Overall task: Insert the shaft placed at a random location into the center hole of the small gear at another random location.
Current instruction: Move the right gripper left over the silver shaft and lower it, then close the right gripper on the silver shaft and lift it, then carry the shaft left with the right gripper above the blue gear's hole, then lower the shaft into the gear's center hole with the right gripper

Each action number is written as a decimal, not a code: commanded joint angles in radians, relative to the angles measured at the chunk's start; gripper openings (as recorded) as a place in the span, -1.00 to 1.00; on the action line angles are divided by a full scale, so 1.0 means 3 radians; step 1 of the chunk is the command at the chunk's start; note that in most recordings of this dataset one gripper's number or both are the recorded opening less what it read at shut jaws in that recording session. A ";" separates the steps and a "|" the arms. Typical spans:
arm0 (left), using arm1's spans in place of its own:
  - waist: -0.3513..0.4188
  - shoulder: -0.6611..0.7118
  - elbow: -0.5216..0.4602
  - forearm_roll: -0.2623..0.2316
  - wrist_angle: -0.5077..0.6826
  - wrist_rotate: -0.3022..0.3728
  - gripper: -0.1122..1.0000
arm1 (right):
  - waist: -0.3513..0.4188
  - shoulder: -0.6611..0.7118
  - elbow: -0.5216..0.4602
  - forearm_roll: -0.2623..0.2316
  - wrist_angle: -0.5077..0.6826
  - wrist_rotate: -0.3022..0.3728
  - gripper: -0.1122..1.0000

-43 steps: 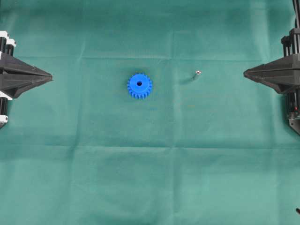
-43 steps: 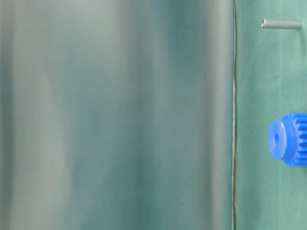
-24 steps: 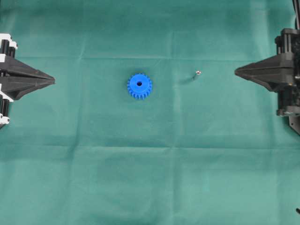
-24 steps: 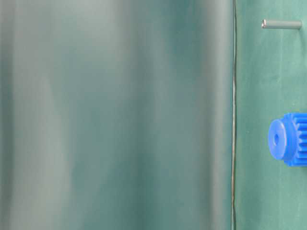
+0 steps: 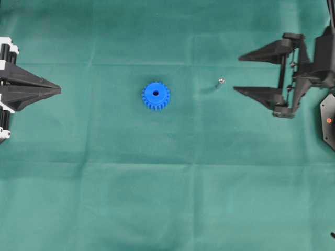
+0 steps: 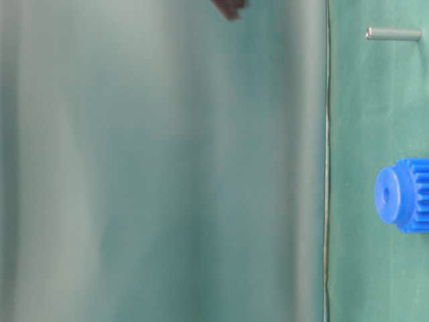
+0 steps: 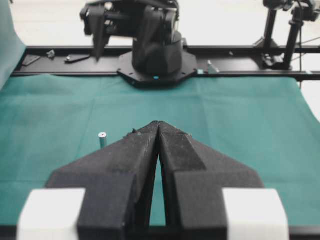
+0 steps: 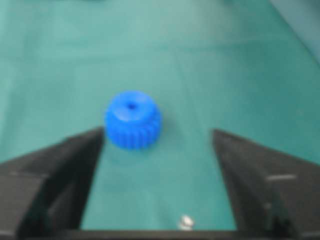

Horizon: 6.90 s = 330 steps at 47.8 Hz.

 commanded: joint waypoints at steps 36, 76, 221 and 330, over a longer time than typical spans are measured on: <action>-0.0010 0.0020 -0.0066 0.0015 -0.0005 0.0092 -0.79 | -0.0199 0.1933 -0.0082 0.0302 -0.1340 -0.0036 0.73; -0.0010 0.0020 -0.0061 0.0015 0.0036 0.0072 -0.79 | -0.0184 0.1779 -0.0107 0.0240 -0.1268 -0.0036 -0.56; 0.0020 0.0015 -0.0061 0.0010 0.0092 0.0046 -0.79 | 0.0215 0.2153 -0.1871 0.0261 0.0010 -0.0051 -0.56; 0.0026 0.0015 -0.0061 0.0010 0.0092 0.0036 -0.79 | 0.0286 0.2649 -0.1856 0.0317 -0.0225 0.0123 -0.55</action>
